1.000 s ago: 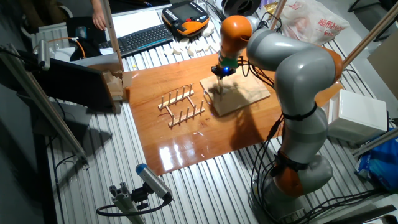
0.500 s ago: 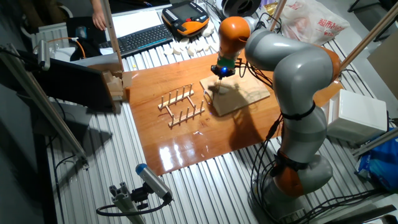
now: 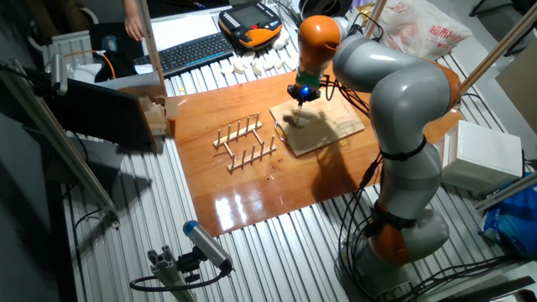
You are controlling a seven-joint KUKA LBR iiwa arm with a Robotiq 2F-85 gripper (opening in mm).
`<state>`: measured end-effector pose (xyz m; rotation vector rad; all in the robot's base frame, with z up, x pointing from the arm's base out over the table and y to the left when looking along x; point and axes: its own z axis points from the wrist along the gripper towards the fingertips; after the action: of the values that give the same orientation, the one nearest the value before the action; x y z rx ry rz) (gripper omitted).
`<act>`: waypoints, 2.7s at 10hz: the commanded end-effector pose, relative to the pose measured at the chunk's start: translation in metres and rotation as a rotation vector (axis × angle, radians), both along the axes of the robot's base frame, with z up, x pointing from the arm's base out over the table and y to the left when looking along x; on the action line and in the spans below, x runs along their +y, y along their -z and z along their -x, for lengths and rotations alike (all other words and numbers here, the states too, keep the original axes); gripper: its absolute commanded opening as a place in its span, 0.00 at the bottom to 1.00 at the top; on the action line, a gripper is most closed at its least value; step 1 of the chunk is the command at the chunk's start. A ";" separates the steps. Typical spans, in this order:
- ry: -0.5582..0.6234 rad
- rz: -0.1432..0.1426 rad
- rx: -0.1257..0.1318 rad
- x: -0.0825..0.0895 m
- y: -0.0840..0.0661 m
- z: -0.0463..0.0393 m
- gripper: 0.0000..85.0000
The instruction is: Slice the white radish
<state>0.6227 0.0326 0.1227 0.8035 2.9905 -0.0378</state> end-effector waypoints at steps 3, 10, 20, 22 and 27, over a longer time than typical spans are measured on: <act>-0.003 -0.008 -0.006 0.000 0.006 -0.0019 0.00; -0.010 -0.009 -0.025 0.001 0.017 -0.0030 0.00; 0.002 -0.005 -0.079 0.006 0.033 -0.0008 0.00; 0.003 0.001 -0.083 0.007 0.033 -0.0010 0.00; -0.017 -0.027 -0.009 -0.004 -0.011 0.0019 0.00</act>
<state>0.6214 0.0291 0.1331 0.7786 2.9927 0.0093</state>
